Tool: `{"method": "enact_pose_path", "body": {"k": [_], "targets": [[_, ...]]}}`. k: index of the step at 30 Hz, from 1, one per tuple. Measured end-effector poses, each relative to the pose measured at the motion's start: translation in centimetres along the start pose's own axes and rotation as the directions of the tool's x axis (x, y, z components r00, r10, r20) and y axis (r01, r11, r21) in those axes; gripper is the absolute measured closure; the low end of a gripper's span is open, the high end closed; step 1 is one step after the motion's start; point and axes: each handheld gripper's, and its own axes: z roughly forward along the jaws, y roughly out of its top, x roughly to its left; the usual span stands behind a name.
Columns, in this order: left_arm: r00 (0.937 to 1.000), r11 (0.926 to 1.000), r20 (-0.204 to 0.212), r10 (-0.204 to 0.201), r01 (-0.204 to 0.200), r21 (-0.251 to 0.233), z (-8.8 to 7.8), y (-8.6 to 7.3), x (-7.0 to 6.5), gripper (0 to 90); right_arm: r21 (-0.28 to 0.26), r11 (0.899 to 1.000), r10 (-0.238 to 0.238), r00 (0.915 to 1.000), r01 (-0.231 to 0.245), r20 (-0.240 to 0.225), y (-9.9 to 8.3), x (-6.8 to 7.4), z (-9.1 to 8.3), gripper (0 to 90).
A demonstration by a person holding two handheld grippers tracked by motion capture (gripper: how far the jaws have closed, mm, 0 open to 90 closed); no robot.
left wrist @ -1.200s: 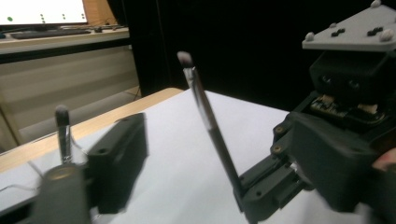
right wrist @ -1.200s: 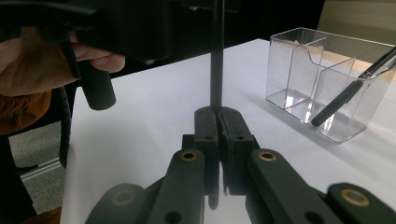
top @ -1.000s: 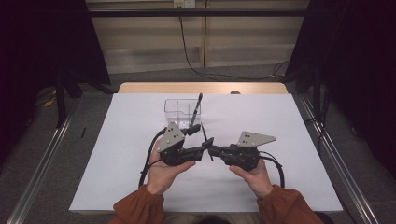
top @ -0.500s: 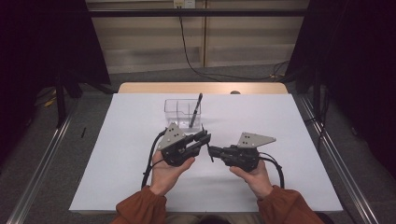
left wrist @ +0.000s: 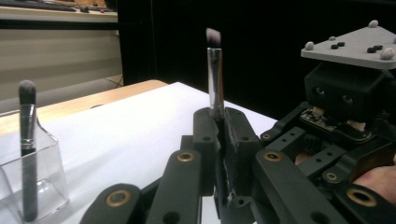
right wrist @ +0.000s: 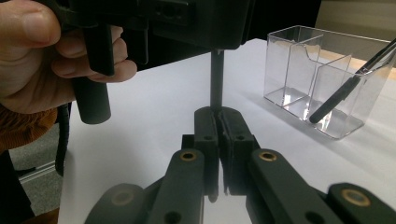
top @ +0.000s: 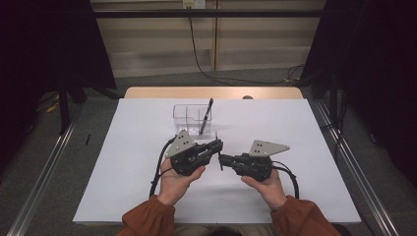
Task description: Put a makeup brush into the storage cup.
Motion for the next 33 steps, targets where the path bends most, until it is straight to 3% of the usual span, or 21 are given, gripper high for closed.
{"method": "enact_pose_path", "body": {"k": [6, 12, 17, 23, 33], "targets": [[0.9995, 0.9996, 0.013, 0.028, -0.028, 0.001, 0.04, -0.01, -0.16, 85.9, 0.005, 1.000, -0.013, 0.9999, 0.013, -0.001, 0.00, 0.01, 0.07, 86.0], [0.9997, 0.9997, 0.012, 0.023, -0.023, 0.003, -0.02, -0.01, -0.17, 85.9, 0.002, 1.000, -0.011, 0.9999, 0.011, -0.008, 0.01, 0.04, 0.11, 85.0], [0.9997, 0.9998, 0.016, 0.021, -0.021, 0.007, 0.00, -0.06, -0.15, 85.9, 0.000, 1.000, -0.009, 0.9998, 0.009, -0.020, 0.03, 0.08, 0.12, 79.0], [0.9994, 0.9995, 0.020, 0.028, -0.028, 0.015, 0.02, -0.20, -0.12, 85.9, 0.009, 1.000, -0.009, 0.9996, 0.009, -0.028, 0.03, 0.11, 0.13, 68.4], [0.9994, 0.9994, 0.017, 0.030, -0.031, 0.013, -0.17, -0.12, -0.01, 85.9, -0.025, 1.000, -0.016, 0.9999, 0.016, 0.004, 0.10, 0.15, 0.02, 38.0]]}}
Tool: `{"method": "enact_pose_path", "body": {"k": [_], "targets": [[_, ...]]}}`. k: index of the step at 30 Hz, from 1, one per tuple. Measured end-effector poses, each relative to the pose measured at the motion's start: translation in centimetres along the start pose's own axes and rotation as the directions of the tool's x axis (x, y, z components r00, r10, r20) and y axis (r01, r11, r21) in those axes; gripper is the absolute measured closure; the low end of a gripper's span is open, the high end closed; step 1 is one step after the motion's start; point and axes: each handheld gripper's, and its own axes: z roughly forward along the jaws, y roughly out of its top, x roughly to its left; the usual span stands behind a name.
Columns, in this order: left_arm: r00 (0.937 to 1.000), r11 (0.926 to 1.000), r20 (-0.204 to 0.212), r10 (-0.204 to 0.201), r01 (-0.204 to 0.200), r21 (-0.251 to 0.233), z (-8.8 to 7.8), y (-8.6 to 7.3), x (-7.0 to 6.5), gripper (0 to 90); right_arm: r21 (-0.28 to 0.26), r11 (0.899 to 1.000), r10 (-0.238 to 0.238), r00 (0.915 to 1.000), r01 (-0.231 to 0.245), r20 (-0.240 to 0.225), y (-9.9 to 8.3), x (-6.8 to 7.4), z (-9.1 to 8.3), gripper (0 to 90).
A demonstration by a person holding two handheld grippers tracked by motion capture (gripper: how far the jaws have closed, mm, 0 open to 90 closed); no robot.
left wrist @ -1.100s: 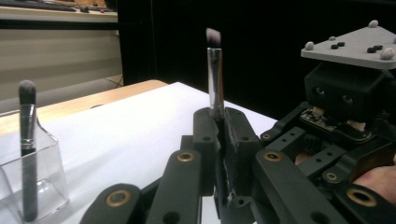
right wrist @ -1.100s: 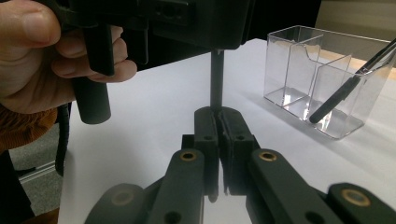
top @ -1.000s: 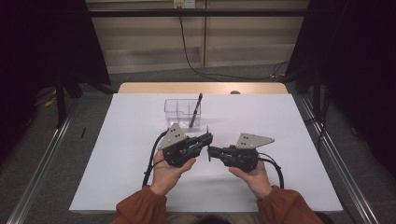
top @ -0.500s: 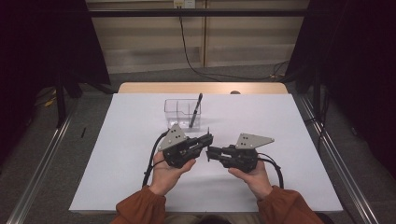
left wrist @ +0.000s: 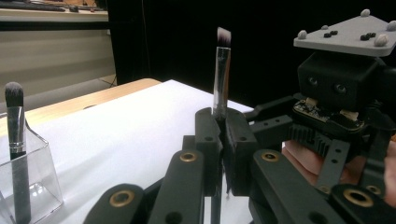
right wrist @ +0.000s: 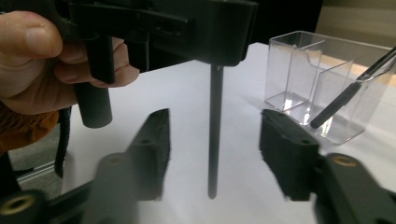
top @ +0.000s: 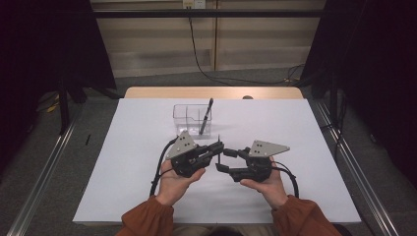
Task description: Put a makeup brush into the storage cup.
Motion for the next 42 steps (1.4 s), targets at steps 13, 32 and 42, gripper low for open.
{"method": "enact_pose_path", "body": {"k": [13, 32, 42], "targets": [[0.9999, 1.0000, -0.014, -0.004, 0.004, -0.008, -0.5, 0.2, 0.4, 85.9, -0.050, 0.998, 0.041, 0.9988, -0.040, 0.025, 0.1, -0.3, -0.2, 5.1], [0.9987, 0.9997, -0.049, -0.013, 0.012, -0.019, -1.3, 0.4, 1.1, 85.9, -0.109, 0.994, 0.015, 0.9895, 0.000, 0.144, -0.2, -1.0, -2.5, 3.9], [0.9978, 0.9998, -0.066, -0.003, 0.002, -0.018, -1.9, 0.7, 1.6, 85.9, -0.109, 0.994, 0.017, 0.9747, 0.008, 0.223, -1.4, -1.5, -5.4, 3.5]]}}
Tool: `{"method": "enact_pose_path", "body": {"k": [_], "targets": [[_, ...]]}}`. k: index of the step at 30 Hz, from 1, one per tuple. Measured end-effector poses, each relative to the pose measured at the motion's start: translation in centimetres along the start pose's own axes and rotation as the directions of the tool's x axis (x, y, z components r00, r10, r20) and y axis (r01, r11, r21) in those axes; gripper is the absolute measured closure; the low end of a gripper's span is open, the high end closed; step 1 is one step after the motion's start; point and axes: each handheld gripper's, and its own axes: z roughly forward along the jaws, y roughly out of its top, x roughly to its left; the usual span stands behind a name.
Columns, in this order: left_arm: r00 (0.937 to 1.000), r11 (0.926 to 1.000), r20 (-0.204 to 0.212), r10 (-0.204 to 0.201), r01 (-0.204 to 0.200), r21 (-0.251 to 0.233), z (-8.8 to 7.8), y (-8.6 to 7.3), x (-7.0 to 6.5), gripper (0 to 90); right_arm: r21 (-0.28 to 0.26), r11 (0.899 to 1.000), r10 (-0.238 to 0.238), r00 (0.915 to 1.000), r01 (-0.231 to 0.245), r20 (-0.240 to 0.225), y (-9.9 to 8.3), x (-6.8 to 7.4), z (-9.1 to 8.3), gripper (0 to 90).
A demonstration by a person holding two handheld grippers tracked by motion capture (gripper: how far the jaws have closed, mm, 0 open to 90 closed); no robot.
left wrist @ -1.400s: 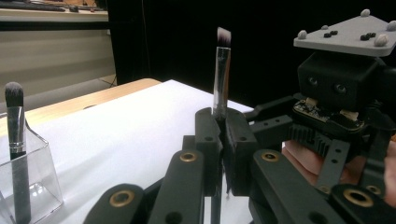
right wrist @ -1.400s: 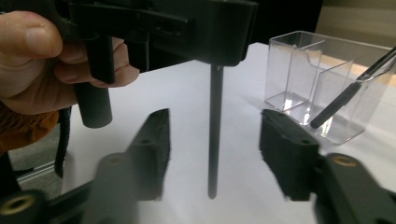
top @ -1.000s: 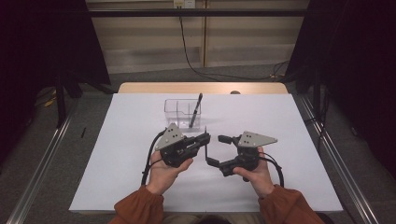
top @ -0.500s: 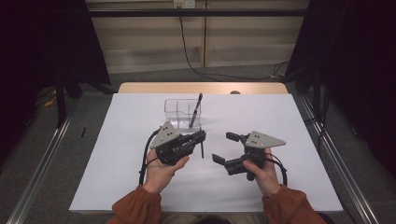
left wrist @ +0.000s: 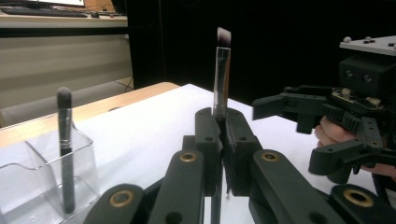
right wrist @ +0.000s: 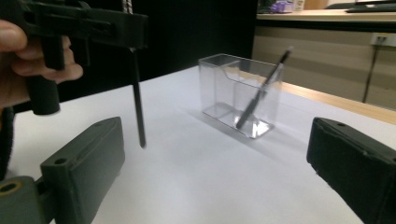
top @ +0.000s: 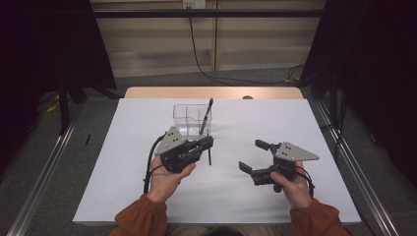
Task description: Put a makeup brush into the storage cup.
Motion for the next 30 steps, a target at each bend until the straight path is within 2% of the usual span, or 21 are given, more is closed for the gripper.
{"method": "enact_pose_path", "body": {"k": [2, 9, 14, 16, 24, 30], "targets": [[1.0000, 1.0000, -0.004, -0.005, 0.005, -0.002, -0.2, 0.0, 0.2, 85.9, 0.003, 1.000, 0.008, 1.0000, -0.008, 0.000, -0.1, -0.3, -0.6, 3.5], [0.9999, 1.0000, -0.014, -0.004, 0.004, -0.002, -0.6, 0.3, 0.8, 85.9, 0.001, 1.000, 0.030, 0.9983, -0.030, 0.049, -0.4, -1.3, -2.5, 2.4], [0.9998, 1.0000, -0.020, -0.002, 0.002, 0.002, -0.8, 0.4, 1.1, 85.9, 0.005, 1.000, 0.024, 0.9960, -0.024, 0.086, -0.6, -1.7, -3.9, 2.2], [0.9997, 1.0000, -0.025, -0.002, 0.002, 0.003, -0.8, 0.5, 1.2, 85.9, 0.004, 1.000, 0.025, 0.9935, -0.025, 0.111, -0.8, -1.8, -4.5, 1.9], [0.9992, 0.9999, -0.040, -0.005, 0.005, 0.010, -0.9, 0.6, 1.9, 85.9, 0.003, 0.999, 0.042, 0.9866, -0.043, 0.158, -1.5, -2.3, -6.0, 1.1], [0.9985, 1.0000, -0.054, -0.006, 0.006, 0.004, -1.0, 0.9, 2.6, 85.8, -0.004, 0.999, 0.054, 0.9788, -0.055, 0.197, -1.9, -2.3, -6.6, 0.0]]}}
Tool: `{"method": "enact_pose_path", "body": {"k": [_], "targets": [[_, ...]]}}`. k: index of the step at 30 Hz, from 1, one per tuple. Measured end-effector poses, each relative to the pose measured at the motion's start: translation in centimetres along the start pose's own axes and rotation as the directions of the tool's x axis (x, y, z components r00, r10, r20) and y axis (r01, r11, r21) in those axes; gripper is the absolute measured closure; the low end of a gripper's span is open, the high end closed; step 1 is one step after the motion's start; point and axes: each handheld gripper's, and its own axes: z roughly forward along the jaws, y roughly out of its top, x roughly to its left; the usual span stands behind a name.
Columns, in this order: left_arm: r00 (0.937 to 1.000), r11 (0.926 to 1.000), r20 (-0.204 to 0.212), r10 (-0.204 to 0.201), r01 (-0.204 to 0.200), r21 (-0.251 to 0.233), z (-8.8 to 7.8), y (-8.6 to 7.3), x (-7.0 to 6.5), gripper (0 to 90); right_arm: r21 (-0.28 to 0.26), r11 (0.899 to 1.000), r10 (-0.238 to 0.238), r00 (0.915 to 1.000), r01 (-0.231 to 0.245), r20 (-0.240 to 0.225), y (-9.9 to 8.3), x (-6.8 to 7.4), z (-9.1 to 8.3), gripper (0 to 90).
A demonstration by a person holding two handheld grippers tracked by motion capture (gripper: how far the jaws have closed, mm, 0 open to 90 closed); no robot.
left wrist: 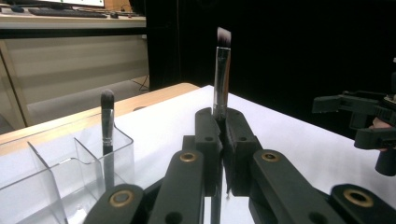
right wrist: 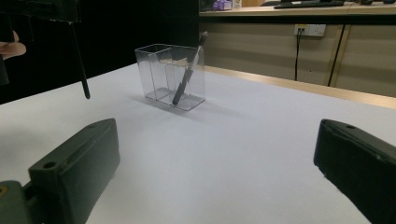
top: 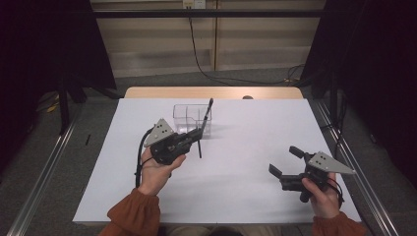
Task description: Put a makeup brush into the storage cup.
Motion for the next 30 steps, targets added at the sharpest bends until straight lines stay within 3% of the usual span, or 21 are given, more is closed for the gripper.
{"method": "enact_pose_path", "body": {"k": [14, 30], "targets": [[0.9995, 1.0000, -0.031, -0.009, 0.009, 0.000, 0.8, 1.1, 1.8, 85.9, -0.026, 1.000, 0.004, 1.0000, -0.004, 0.002, -0.4, 0.2, -0.4, 0.0], [0.9972, 0.9999, -0.075, -0.001, -0.001, -0.016, 1.5, 3.4, 3.5, 85.9, -0.027, 1.000, 0.003, 0.9995, -0.002, 0.030, -0.6, -0.8, -1.4, 0.0]]}}
